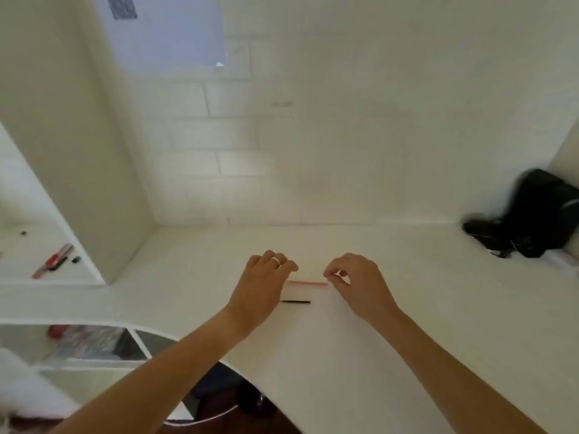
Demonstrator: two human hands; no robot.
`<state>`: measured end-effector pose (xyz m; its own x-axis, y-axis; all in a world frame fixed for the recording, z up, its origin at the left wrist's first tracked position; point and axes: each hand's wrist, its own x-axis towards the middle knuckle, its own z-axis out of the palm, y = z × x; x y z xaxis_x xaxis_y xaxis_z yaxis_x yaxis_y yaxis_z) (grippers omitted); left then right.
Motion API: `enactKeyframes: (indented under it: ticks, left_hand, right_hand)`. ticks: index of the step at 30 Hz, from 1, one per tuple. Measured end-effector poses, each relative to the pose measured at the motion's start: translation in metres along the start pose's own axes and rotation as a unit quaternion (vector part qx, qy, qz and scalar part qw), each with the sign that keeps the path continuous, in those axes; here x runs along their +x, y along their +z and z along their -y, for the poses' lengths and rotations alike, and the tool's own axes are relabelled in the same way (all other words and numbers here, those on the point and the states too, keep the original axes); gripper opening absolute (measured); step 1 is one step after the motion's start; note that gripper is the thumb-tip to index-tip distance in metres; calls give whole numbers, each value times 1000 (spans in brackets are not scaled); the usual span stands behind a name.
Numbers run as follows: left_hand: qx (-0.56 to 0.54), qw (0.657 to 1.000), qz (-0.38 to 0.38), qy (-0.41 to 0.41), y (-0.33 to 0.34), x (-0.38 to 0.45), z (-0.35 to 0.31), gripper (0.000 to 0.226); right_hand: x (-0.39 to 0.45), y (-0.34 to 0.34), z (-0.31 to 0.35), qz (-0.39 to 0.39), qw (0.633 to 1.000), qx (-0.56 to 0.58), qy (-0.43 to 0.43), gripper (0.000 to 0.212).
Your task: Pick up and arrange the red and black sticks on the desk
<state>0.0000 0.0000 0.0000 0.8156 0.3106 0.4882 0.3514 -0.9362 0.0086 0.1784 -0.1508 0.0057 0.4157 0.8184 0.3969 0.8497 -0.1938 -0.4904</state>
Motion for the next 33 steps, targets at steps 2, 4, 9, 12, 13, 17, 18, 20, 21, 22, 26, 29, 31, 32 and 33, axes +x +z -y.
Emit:
enactKeyframes:
  ticks: [2, 4, 9, 12, 13, 17, 18, 20, 21, 22, 26, 29, 31, 32, 33]
  left_hand:
    - [-20, 999, 16, -20, 3, -10, -1, 38]
    - [-38, 998, 30, -38, 8, -16, -1, 32]
    - [-105, 991, 26, -72, 8, -14, 1, 19]
    - [-128, 988, 5, -90, 10, -11, -5, 16]
    - [-133, 987, -4, -95, 12, -11, -7, 15]
    - [-153, 981, -42, -112, 13, -8, -13, 12]
    - [-157, 980, -49, -115, 12, -7, -13, 11]
    - [-159, 979, -63, -108, 9, -5, -15, 9]
    - [-157, 980, -68, -102, 7, -4, -15, 9]
    - [-155, 980, -73, -98, 6, -3, -16, 9]
    - [-162, 979, -85, -85, 4, -3, -16, 9]
    - [-172, 979, -73, -75, 5, -6, -18, 12]
    - [-172, 980, -65, -71, 8, -7, -17, 13]
    - [-170, 981, -61, -70, 8, -7, -16, 14]
    - [-168, 982, -55, -70, 9, -6, -15, 15]
  right_hand:
    - [-11, 3, 1, -6, 1000, -9, 28, 9]
    - [-20, 7, 2, -1, 998, -13, 54, 9]
    - [-23, 9, 11, -20, 997, -26, 71, 8]
    - [-20, 15, 20, -21, 997, -40, 65, 8]
    - [-19, 17, 22, -24, 997, -46, 58, 9]
    - [-12, 27, 30, -43, 997, -58, 36, 11]
    - [-10, 28, 29, -54, 996, -60, 24, 11]
    - [-6, 30, 26, -77, 995, -60, -5, 10]
    - [-4, 31, 25, -86, 994, -62, -22, 9]
    - [-2, 31, 24, -91, 993, -63, -37, 9]
    - [0, 36, 23, -104, 988, -74, -84, 12]
    - [-1, 44, 22, -100, 985, -113, -87, 19]
    - [2, 49, 20, -106, 983, -131, -79, 22]
    - [3, 50, 19, -111, 982, -135, -76, 23]
    - [5, 51, 19, -116, 980, -140, -76, 25]
